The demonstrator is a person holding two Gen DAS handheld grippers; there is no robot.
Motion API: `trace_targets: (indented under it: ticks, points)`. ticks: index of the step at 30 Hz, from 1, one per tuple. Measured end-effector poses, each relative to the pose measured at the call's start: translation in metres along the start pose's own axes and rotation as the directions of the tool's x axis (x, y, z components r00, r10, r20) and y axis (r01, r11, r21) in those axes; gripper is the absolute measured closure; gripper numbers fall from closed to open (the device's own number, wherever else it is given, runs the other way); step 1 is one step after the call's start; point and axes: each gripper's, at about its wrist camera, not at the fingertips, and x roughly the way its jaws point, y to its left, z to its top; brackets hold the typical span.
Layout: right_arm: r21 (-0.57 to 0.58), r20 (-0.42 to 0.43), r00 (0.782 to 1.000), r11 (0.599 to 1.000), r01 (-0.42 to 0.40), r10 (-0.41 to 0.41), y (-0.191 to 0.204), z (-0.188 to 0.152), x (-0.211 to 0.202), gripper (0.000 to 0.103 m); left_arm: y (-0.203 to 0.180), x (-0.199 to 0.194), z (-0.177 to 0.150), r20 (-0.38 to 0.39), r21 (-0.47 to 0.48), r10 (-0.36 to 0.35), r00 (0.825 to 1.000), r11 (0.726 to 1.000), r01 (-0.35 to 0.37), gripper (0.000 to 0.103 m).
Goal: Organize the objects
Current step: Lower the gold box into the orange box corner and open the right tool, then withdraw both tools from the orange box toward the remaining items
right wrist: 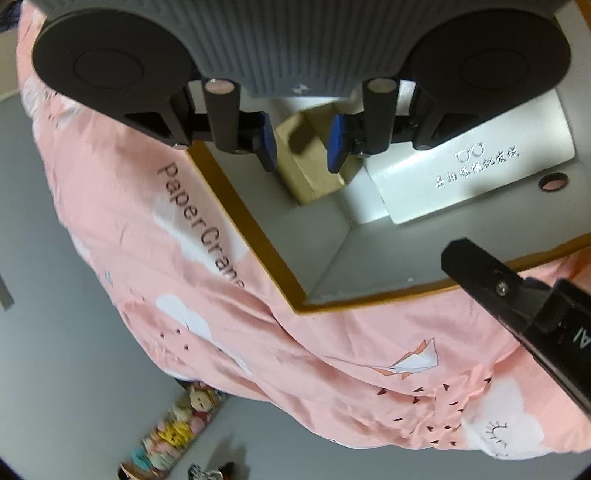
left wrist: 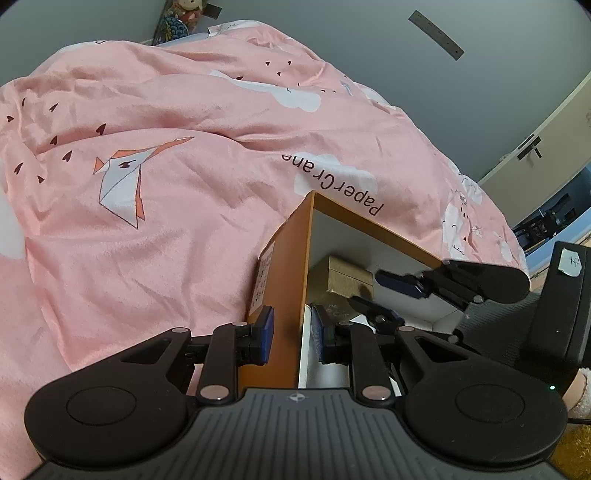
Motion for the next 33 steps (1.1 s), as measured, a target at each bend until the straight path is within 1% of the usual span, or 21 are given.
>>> trace_targets:
  ticks: [2,6,8,9,11,13,15,18,20,24,26,27,30,33]
  points:
    - [0.021,-0.022,1.000,1.000,-0.017,0.017,0.001,-0.004,0.001,0.072,-0.001,0.001,0.000,-0.004,0.000,-0.001,1.000,1.000,0.001,0.079]
    - [0.069,-0.057,0.998,0.997,-0.017,0.021,-0.002,-0.015,0.005,0.071,-0.001,0.001,-0.002,-0.005,0.003,-0.002,1.000,1.000,0.002,0.079]
    - [0.097,-0.069,0.997,0.995,-0.030,0.037,-0.001,-0.017,0.008,0.071,-0.002,0.002,-0.002,-0.007,0.001,-0.001,1.000,1.000,0.001,0.079]
    - [0.106,-0.068,0.997,0.994,-0.037,0.044,-0.001,-0.016,0.012,0.073,-0.002,0.002,-0.003,-0.008,0.001,-0.001,1.000,1.000,0.001,0.079]
    - [0.102,-0.056,0.998,0.994,-0.026,0.032,0.003,-0.013,0.014,0.075,-0.002,0.002,-0.003,-0.009,0.004,-0.001,1.000,1.000,0.001,0.079]
    - [0.095,-0.038,0.999,0.995,-0.034,0.038,0.008,-0.007,0.016,0.080,-0.001,0.001,-0.003,-0.005,0.002,0.001,1.000,1.000,-0.001,0.079]
    - [0.087,-0.026,0.999,0.996,-0.036,0.039,0.013,-0.001,0.018,0.084,-0.001,0.001,-0.004,-0.002,0.004,0.004,1.000,1.000,-0.004,0.079]
    - [0.085,-0.009,0.999,0.995,-0.047,0.048,0.019,0.009,0.019,0.085,-0.002,0.001,-0.004,0.005,0.007,0.004,1.000,1.000,-0.004,0.079]
    - [0.086,0.003,0.998,0.995,-0.058,0.058,0.022,0.013,0.020,0.088,-0.002,-0.001,-0.004,0.014,0.009,0.011,1.000,1.000,-0.011,0.079]
    - [0.110,-0.002,0.998,0.992,-0.055,0.055,0.023,0.012,0.019,0.089,-0.007,-0.009,-0.006,0.062,0.037,0.031,0.998,0.999,-0.033,0.079]
    - [0.139,-0.008,0.998,0.989,-0.058,0.060,0.022,0.011,0.013,0.089,-0.012,-0.015,-0.007,0.091,0.065,0.043,0.995,0.997,-0.049,0.075]
    - [0.151,-0.006,0.998,0.987,-0.056,0.058,0.021,0.010,0.008,0.089,-0.013,-0.019,-0.008,0.106,0.072,0.049,0.993,0.996,-0.056,0.070]
    - [0.184,0.000,0.999,0.982,-0.045,0.045,0.021,0.007,-0.012,0.089,-0.018,-0.036,-0.012,0.164,0.081,0.049,0.985,0.995,-0.063,0.061]
    - [0.239,0.027,1.000,0.971,-0.018,0.012,0.023,0.000,-0.045,0.085,-0.025,-0.058,-0.017,0.213,0.124,0.047,0.976,0.989,-0.075,0.061]
